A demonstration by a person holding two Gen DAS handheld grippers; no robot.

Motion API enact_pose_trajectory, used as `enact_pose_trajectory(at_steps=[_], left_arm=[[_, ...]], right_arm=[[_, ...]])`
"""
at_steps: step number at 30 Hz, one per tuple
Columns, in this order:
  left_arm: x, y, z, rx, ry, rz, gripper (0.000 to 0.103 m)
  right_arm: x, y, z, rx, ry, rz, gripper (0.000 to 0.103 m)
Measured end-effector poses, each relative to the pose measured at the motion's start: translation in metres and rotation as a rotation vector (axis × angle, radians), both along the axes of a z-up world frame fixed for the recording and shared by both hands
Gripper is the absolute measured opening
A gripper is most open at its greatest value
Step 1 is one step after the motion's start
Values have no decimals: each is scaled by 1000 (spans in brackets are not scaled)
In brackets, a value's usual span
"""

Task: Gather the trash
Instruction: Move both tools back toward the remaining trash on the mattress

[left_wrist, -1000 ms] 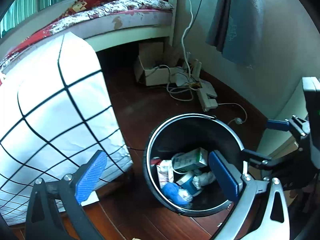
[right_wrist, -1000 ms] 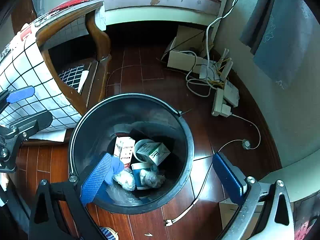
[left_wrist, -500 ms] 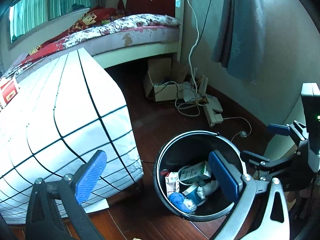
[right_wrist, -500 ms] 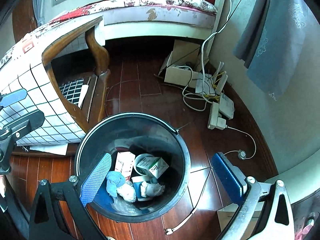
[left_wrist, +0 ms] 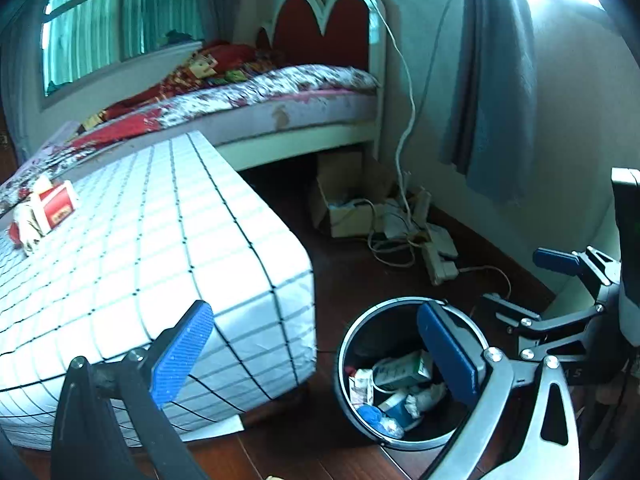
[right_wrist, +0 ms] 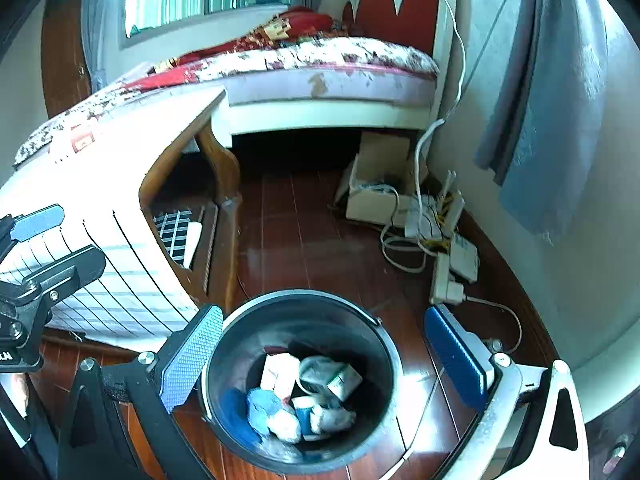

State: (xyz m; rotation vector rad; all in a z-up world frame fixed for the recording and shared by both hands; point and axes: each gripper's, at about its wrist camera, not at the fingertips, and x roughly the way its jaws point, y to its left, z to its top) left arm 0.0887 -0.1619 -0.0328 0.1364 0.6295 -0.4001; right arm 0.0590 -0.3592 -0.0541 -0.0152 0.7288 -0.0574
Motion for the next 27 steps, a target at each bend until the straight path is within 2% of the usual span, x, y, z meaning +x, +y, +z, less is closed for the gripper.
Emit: enact_pose_trajectory(at_steps=[11, 21, 27], left_arm=[[8, 55, 24, -24, -67, 123, 102], [20, 130, 37, -38, -105, 255, 102], [23, 177, 36, -19, -106, 348, 102]], right_arm=[[20, 54, 32, 31, -103, 58, 102], [44, 127, 54, 59, -168, 138, 102], [61, 175, 57, 68, -181, 197, 102]])
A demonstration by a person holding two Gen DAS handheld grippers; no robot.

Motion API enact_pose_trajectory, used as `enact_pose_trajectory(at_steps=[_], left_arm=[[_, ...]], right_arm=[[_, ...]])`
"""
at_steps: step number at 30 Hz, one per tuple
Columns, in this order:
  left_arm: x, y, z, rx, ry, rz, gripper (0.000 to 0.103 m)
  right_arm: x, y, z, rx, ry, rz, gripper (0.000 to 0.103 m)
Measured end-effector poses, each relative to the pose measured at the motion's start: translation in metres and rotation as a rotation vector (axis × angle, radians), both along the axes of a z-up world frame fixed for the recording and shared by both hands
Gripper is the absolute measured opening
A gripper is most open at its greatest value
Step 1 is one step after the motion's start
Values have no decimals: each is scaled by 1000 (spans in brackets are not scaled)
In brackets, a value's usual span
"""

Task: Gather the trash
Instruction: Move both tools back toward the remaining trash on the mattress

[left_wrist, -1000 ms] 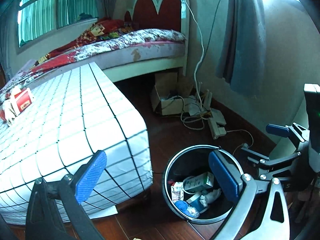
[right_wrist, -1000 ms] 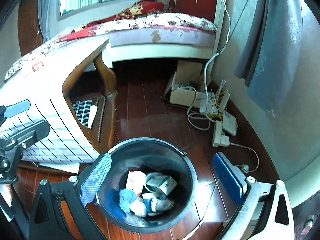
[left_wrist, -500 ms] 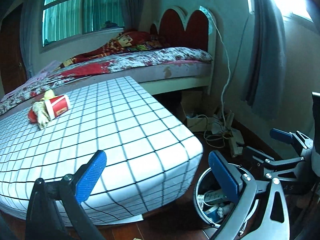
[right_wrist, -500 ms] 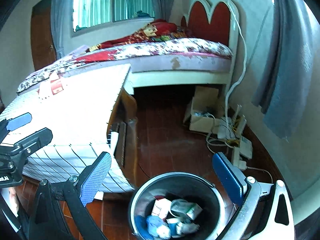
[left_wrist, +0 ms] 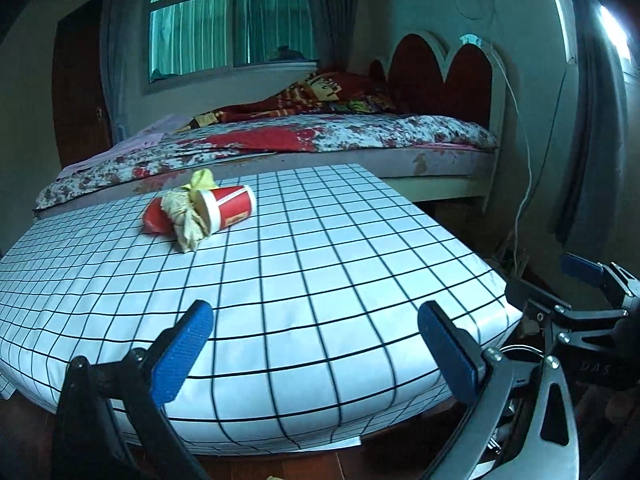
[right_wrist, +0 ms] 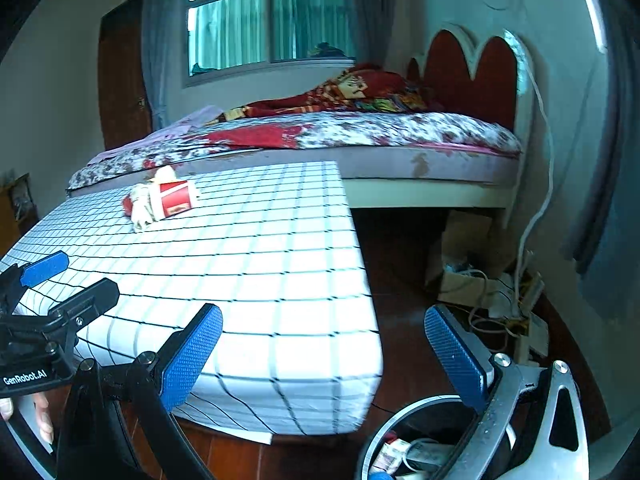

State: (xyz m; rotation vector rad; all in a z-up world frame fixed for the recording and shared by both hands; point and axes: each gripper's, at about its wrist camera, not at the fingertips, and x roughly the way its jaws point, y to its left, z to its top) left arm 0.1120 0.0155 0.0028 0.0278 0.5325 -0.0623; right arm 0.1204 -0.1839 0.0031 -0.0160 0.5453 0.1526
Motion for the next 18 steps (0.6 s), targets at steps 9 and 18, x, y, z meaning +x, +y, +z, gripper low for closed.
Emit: enact_pose_trajectory(at_steps=[9, 18], left_arm=[[1, 74, 2, 8, 7, 161, 102], [30, 142, 15, 27, 42, 278, 102]], right_arm=[[24, 66, -4, -25, 14, 124, 102], [90, 130, 18, 11, 52, 259, 102]])
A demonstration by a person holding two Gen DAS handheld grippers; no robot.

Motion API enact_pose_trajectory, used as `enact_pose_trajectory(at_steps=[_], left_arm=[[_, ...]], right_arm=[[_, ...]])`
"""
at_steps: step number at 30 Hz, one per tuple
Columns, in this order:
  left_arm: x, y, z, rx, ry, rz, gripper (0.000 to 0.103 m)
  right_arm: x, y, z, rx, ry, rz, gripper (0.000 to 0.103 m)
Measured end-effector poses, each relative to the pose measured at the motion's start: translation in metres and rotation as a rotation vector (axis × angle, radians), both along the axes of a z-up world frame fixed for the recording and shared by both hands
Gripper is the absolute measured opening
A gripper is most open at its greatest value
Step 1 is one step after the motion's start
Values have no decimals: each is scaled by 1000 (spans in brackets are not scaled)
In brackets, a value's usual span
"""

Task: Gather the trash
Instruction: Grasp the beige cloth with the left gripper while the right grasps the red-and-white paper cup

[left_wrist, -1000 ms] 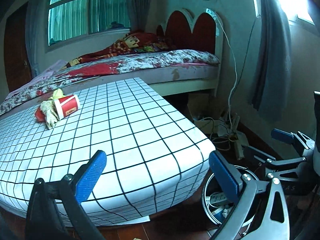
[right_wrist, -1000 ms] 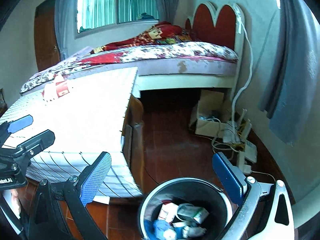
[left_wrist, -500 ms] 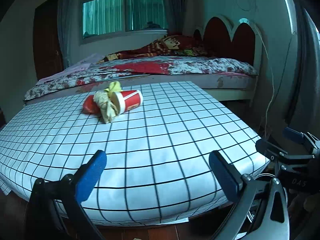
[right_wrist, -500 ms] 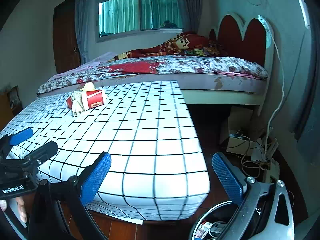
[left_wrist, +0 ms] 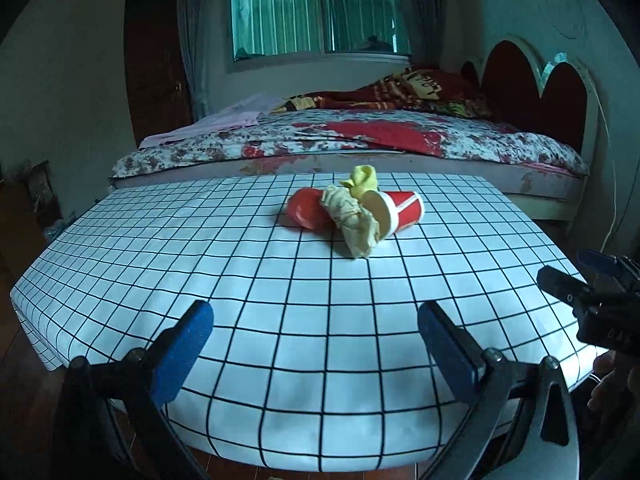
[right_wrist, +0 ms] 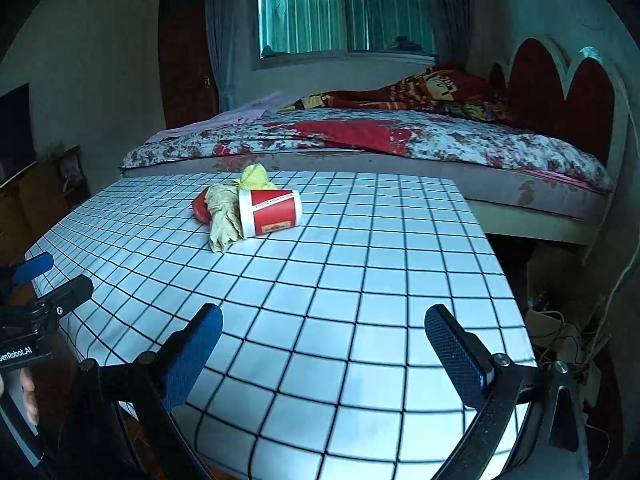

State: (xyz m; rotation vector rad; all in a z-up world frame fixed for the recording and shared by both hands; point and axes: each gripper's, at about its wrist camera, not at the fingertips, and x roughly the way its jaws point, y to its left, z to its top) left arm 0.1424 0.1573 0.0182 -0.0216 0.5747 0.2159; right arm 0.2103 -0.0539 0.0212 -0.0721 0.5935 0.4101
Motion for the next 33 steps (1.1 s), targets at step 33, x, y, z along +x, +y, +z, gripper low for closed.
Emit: enact_pose_trajectory(at_steps=[33], left_arm=[[139, 29, -38, -143, 79, -66, 87]], right_arm=[[165, 82, -34, -67, 94, 144, 84]])
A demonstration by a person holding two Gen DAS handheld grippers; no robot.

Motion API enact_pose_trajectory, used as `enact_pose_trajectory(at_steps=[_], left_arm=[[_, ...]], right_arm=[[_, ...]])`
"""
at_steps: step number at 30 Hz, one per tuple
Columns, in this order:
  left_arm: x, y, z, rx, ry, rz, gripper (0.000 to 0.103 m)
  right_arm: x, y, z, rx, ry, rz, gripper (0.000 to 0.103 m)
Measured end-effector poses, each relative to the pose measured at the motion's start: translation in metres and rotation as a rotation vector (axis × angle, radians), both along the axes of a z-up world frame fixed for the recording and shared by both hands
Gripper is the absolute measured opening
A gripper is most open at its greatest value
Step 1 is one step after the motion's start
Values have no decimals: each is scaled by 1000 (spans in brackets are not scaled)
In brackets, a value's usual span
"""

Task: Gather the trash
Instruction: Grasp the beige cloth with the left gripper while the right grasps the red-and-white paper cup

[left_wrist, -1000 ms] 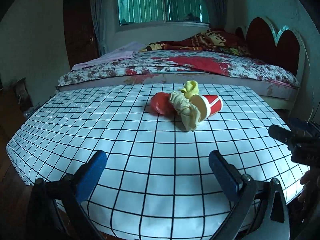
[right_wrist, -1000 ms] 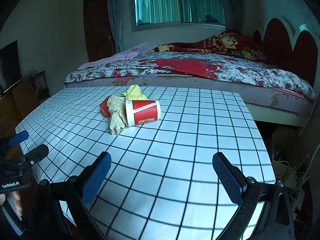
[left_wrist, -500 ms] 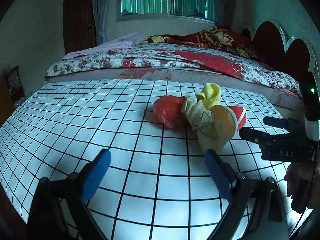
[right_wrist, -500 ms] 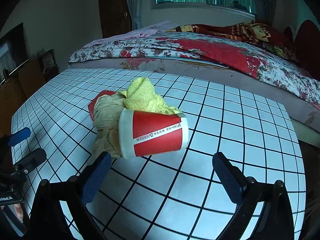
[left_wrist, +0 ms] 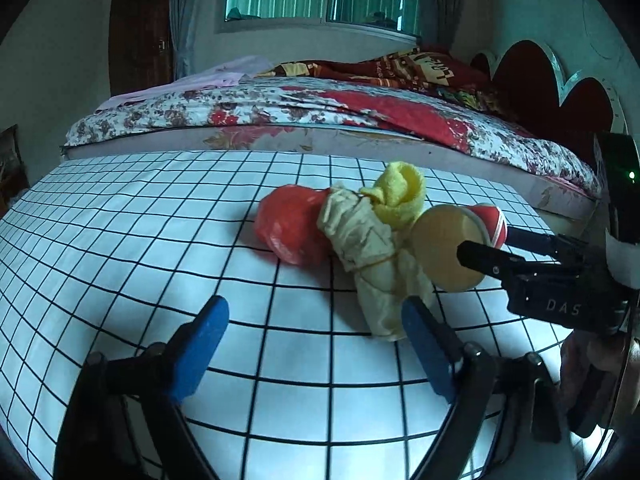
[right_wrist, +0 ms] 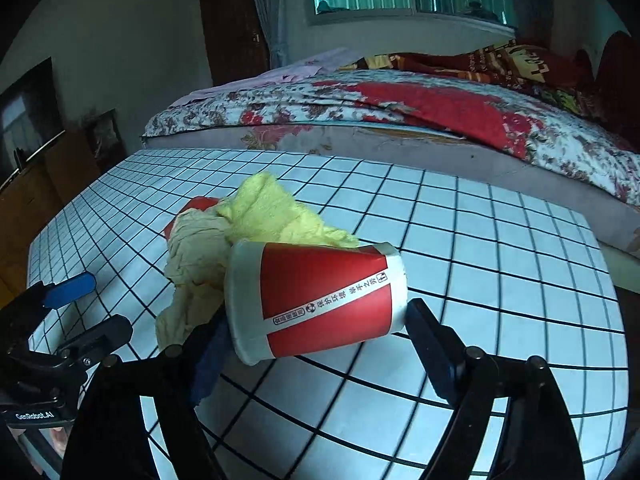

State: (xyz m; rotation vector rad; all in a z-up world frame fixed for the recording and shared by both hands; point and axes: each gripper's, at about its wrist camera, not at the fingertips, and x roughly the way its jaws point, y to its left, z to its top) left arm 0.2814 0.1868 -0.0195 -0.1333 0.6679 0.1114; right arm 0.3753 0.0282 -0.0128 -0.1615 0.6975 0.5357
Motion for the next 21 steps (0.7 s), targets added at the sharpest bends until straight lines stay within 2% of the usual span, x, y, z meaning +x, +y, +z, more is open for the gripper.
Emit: enact_pose_trajectory(at_steps=[5, 7, 9, 10, 11, 12, 14, 18, 21], left_arm=[[26, -16, 0, -41, 14, -33, 81], [40, -20, -4, -31, 51, -33, 77], [50, -20, -9, -63, 86, -41, 66], [55, -18, -11, -76, 99, -40, 64], [58, -16, -15, -99, 115, -41, 59], [59, -13, -18, -119, 131, -45, 42], [52, -9, -19, -141, 129, -54, 23], [26, -16, -10, -141, 73, -111, 21], [17, -34, 0, -96, 59, -176, 20]], right_arm=[[10, -25, 3, -5, 10, -85, 84], [12, -30, 2, -11, 17, -91, 84], [13, -33, 1, -16, 23, -87, 84], [13, -33, 1, -19, 24, -87, 84], [12, -34, 0, -22, 26, -85, 84], [9, -34, 0, -24, 25, -82, 84], [2, -37, 1, -31, 11, -79, 84], [-15, -42, 3, -40, -13, -75, 84], [-30, -49, 5, -44, -22, -80, 84]])
